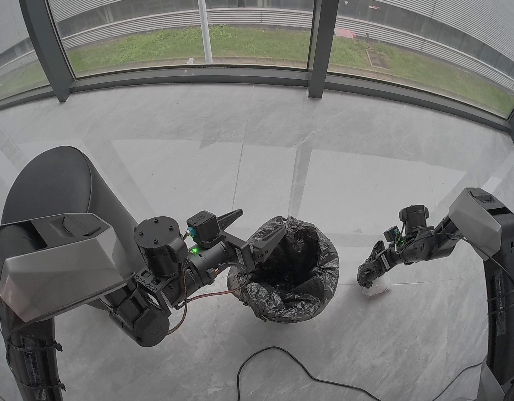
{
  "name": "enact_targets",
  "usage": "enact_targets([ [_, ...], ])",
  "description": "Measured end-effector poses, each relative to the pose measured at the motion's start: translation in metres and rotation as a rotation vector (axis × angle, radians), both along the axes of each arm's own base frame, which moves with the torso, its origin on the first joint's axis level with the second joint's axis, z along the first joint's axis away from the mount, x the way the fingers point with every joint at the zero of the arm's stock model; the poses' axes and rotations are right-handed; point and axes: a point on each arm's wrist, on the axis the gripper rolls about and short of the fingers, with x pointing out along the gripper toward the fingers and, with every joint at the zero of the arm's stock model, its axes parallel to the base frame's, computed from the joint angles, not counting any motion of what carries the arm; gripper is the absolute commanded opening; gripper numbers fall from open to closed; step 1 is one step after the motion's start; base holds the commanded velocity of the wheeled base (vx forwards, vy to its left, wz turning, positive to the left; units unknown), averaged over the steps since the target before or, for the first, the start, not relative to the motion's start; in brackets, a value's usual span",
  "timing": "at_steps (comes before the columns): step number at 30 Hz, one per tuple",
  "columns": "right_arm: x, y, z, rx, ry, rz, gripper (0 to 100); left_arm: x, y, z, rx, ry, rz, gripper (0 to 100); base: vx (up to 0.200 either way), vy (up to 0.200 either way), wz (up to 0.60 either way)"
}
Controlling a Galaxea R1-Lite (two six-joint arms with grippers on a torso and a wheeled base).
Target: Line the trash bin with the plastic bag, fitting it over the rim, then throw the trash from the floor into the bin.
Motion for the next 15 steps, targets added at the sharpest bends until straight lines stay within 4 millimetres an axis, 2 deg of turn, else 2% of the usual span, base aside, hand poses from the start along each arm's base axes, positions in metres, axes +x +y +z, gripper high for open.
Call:
enact_targets([
  [6, 0.016, -0.002, 0.000, 0.005, -0.015, 0.001, 100, 0.001, -0.001, 0.002, -0.004, -0.008, 0.000, 100, 0.000, 0.000, 0.00],
  [12, 0.022, 0.000, -0.007, -0.002, 0.080, 0.010, 100, 0.001, 0.000, 0.005, -0.008, -0.014, 0.000, 100, 0.000, 0.000, 0.00],
  [15, 0.029, 0.004, -0.009, -0.010, 0.073, 0.025, 100, 0.000, 0.000, 0.005, -0.008, -0.011, 0.001, 100, 0.000, 0.000, 0.00],
])
